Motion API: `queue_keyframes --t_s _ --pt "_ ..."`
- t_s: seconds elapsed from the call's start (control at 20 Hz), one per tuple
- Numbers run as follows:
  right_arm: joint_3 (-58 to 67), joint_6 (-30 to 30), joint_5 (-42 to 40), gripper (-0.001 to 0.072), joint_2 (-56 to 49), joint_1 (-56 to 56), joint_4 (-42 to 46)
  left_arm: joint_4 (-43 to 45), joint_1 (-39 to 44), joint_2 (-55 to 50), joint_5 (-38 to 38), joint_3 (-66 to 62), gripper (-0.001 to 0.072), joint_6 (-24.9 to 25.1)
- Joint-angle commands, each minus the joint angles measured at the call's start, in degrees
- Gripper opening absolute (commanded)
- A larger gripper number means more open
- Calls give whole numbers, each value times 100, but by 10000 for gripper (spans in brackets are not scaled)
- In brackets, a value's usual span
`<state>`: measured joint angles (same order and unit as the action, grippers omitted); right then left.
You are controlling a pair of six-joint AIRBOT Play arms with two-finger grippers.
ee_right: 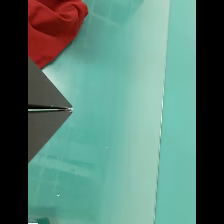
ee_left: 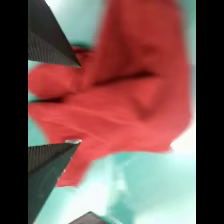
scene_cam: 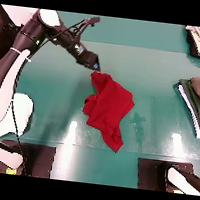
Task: Fold the shirts.
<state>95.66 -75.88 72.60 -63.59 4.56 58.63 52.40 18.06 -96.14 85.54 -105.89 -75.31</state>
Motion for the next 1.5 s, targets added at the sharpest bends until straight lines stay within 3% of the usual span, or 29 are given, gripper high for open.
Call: queue_keyframes --t_s 0.0,0.35,0.5,0.75,0.8,0.85,1.2,1.25,1.3,1.35,1.45 --pt "0 0 2 15 -4 -4 4 122 -151 42 820 723 525 -251" --pt "0 -2 4 15 -13 -4 0 146 992 560 -872 3414 525 -120" --pt "0 0 4 15 -13 -4 -9 103 1110 560 -1408 3779 525 -122" --pt "0 -2 7 15 -13 -4 -15 -31 1333 555 -1543 3797 510 -74" --pt "0 -2 4 15 -13 -4 -15 -57 1349 560 -1467 3794 247 -72" --pt "0 -2 4 15 -13 -4 -13 -61 1349 562 -1377 3783 36 -11" --pt "-7 -4 629 21 -153 -79 -55 1274 1123 1410 -11 1884 24 175" --pt "-7 -2 905 112 -291 -151 -59 1432 957 1626 68 1469 25 175" --pt "-7 -2 1128 290 -461 -256 -59 1521 782 1825 85 1139 25 175" --pt "-7 -4 1338 389 -693 -415 -61 1526 586 2026 61 846 25 173" --pt "-7 -2 1539 388 -1233 -835 -61 1526 275 2330 22 479 25 173"
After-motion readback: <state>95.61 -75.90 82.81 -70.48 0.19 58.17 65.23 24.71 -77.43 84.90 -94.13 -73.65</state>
